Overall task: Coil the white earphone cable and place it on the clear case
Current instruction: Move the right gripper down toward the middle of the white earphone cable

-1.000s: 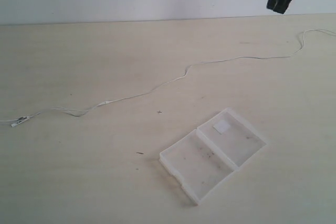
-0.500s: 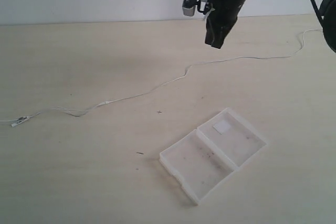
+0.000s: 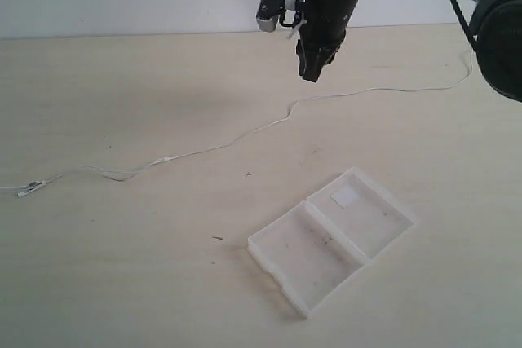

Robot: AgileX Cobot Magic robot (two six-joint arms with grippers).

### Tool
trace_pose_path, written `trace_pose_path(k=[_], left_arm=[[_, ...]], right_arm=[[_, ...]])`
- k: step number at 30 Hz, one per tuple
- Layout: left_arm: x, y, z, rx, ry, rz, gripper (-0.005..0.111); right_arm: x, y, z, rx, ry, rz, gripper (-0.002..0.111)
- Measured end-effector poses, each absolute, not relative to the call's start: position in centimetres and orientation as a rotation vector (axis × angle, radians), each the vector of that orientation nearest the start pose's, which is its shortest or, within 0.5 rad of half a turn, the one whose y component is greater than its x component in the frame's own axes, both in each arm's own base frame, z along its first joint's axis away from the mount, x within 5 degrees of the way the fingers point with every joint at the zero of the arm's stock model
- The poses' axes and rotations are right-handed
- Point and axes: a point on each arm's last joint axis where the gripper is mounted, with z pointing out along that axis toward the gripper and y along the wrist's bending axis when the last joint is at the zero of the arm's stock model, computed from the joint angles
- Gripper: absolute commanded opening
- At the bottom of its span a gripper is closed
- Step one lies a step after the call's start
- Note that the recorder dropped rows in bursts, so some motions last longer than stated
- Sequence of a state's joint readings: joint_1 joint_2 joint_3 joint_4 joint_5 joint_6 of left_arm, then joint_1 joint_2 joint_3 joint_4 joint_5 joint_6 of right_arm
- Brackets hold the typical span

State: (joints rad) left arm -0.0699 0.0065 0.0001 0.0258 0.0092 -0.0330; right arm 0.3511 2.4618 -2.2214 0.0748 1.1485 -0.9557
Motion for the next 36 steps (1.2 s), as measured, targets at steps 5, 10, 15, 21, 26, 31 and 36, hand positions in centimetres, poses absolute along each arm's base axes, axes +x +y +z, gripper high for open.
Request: trace_pose_path(k=[5, 10, 15, 21, 26, 31, 36], left_arm=[[5.7, -0.4, 21.2, 0.047, 1.499, -0.062, 0.0], [5.7, -0.4, 21.2, 0.047, 1.499, -0.062, 0.0], [5.7, -0.4, 21.2, 0.047, 1.499, -0.062, 0.0], [5.7, -0.4, 21.2, 0.047, 1.499, -0.062, 0.0], [5.7, -0.4, 21.2, 0.047, 1.499, -0.062, 0.0], [5.7, -0.4, 21.2, 0.047, 1.499, -0.062, 0.0], [5.7, -0.4, 21.2, 0.047, 1.499, -0.062, 0.0]], right_arm=[[48.2, 18.4, 16.3, -1.83, 2.261, -0.012, 0.05], [47.5, 20.0, 15.1, -1.99, 2.136, 0.1, 0.053], [46.4, 22.5, 13.8, -2.158, 1.996, 0.116, 0.053], [45.6, 23.9, 13.5, -2.292, 1.922, -0.008, 0.053], [45.2, 23.1, 11.9, -2.365, 1.947, -0.071, 0.053], [45.2, 23.3, 11.7, -2.338, 1.947, -0.046, 0.053], [45.0, 23.8, 11.7, -2.287, 1.957, 0.046, 0.053]])
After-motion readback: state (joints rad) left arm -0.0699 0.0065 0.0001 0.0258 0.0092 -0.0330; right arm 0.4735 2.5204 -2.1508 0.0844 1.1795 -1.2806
